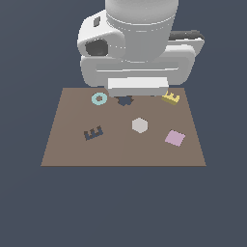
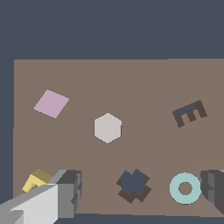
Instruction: Insert a designated object into the corresponding slot on a board.
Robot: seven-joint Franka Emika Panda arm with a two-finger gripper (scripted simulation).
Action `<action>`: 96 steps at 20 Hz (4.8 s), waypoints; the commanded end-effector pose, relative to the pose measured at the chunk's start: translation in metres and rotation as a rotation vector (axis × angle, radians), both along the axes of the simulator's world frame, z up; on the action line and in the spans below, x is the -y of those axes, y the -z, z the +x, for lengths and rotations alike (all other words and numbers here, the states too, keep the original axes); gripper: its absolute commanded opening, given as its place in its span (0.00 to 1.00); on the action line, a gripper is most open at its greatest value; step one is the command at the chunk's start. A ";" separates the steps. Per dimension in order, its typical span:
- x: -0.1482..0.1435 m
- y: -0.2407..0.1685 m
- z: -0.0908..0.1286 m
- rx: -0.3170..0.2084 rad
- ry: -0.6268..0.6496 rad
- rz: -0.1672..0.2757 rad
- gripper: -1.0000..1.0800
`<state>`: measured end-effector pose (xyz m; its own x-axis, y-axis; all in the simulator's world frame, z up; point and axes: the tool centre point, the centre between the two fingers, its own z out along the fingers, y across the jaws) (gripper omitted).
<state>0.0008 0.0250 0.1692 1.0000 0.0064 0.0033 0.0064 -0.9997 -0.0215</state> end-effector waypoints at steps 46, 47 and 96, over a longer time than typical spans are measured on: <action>-0.151 0.119 -0.092 0.008 -1.040 -0.020 0.96; -0.150 0.120 -0.092 0.008 -1.040 -0.020 0.96; -0.033 0.135 -0.077 0.013 -1.385 -0.021 0.00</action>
<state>-0.0793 0.0701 0.0334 0.2114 0.9774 -0.0003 0.9774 -0.2114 0.0005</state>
